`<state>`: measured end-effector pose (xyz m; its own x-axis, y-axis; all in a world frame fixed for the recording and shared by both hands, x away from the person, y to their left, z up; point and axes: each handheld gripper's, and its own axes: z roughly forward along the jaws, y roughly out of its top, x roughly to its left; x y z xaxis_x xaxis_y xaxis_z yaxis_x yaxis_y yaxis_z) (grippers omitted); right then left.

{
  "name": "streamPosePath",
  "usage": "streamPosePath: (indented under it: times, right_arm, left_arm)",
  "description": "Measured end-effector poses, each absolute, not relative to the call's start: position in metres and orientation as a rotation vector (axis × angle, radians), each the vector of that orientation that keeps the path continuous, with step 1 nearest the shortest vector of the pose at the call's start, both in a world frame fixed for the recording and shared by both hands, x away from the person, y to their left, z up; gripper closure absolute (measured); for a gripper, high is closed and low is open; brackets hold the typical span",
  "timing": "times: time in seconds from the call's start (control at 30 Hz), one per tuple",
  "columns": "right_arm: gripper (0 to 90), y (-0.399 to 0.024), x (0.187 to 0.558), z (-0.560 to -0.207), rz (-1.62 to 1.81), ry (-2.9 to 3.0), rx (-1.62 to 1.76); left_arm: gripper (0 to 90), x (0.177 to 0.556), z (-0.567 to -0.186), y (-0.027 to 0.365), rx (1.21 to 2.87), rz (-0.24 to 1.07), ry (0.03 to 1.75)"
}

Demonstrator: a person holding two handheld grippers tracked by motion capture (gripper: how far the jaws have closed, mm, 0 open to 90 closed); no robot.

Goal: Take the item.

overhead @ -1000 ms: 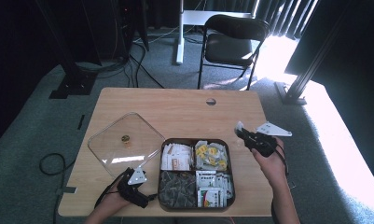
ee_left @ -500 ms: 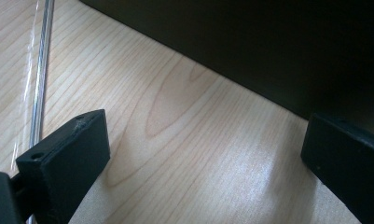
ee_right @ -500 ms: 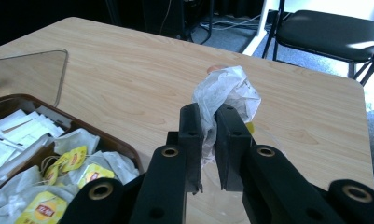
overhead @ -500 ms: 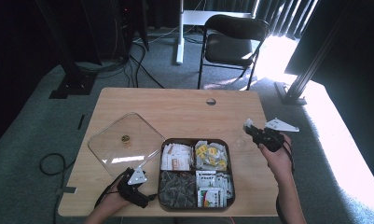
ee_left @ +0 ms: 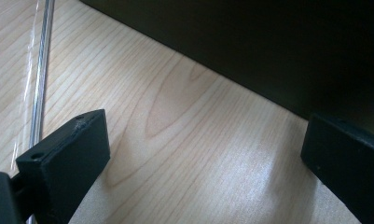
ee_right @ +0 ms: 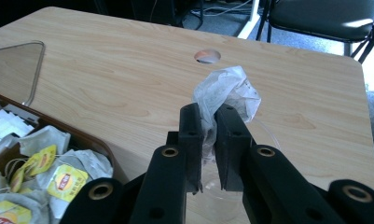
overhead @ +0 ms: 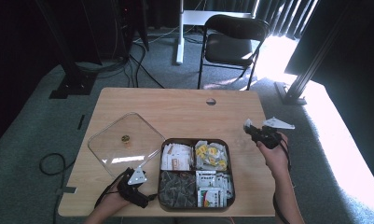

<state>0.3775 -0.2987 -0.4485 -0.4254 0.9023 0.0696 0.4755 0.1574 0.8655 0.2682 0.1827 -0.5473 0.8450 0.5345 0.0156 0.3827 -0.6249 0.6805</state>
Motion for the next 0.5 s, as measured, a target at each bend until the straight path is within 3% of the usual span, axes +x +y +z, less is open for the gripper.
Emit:
streamPosePath:
  times: [0.5]
  right_arm:
    - [77.7, -0.3027, 0.3833, -0.458, 1.207, 1.951, 1.369]
  left_arm:
    - [1.3, 0.2682, -0.5473, 0.1827, 2.319, 0.281, 0.665]
